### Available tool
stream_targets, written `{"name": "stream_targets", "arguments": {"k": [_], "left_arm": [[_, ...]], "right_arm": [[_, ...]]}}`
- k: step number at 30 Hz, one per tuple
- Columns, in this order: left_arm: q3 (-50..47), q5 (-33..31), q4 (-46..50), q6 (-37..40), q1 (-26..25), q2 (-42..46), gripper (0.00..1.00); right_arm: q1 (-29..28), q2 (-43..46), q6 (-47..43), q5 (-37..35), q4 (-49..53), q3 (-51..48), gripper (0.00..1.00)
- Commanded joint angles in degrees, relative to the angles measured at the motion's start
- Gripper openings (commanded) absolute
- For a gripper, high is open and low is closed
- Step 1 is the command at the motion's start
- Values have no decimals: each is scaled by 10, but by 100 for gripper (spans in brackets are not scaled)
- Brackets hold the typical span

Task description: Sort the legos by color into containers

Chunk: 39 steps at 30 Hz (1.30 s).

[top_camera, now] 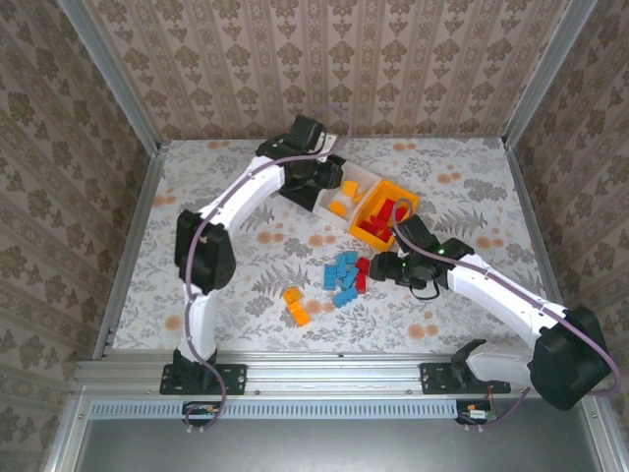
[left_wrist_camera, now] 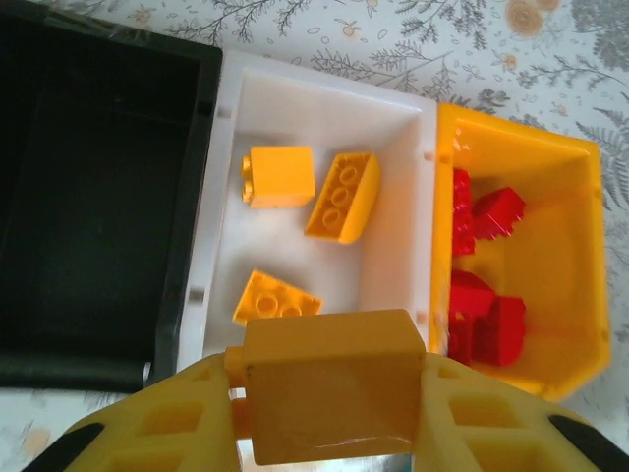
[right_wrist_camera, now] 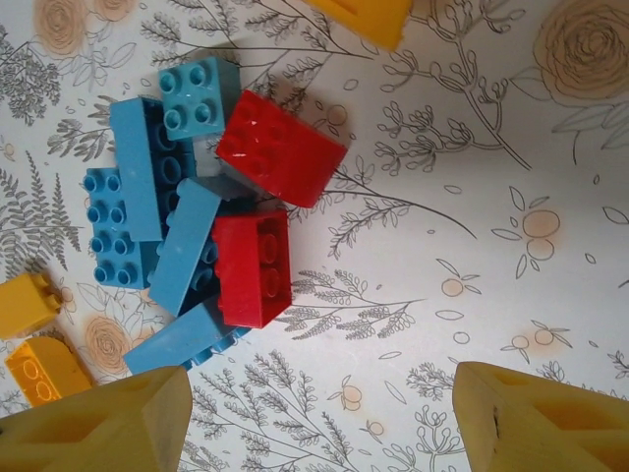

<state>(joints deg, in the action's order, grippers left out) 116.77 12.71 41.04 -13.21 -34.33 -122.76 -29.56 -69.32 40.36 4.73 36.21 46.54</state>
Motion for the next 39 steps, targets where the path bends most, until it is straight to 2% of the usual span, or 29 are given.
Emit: {"name": "stream_targets", "arguments": {"k": [1,3,8,12,15,20,24,30,39], "left_arm": [[62,18,51,6,-3,-63,35],[96,18,70,10,-7,-91,37],[134,16,93,14,-17,-121,54],[135,17,101,15,-21,-109,64],[116,16,102,15,-21,-81,67],[7,10,72,12,-19,19,69],[-127,1,39,7,-15,118,69],[-313,-4,4,-11,-8,249,70],[-450,-10,-8,-29,2,352,71]], "right_arm": [[-8,16,13,-3,10,-3,72],[-14,14,14,-7,14,-1,72],[-47,-12,24,-4,9,6,72],[-86,-35,30,-9,10,23,72],[-113,-59,30,-19,12,34,72],[-122,-95,27,-35,-14,31,68],[-120,-147,10,-36,-30,52,60],[-107,-208,-7,-39,-44,77,55],[-81,-255,-22,-40,-52,90,42]]}}
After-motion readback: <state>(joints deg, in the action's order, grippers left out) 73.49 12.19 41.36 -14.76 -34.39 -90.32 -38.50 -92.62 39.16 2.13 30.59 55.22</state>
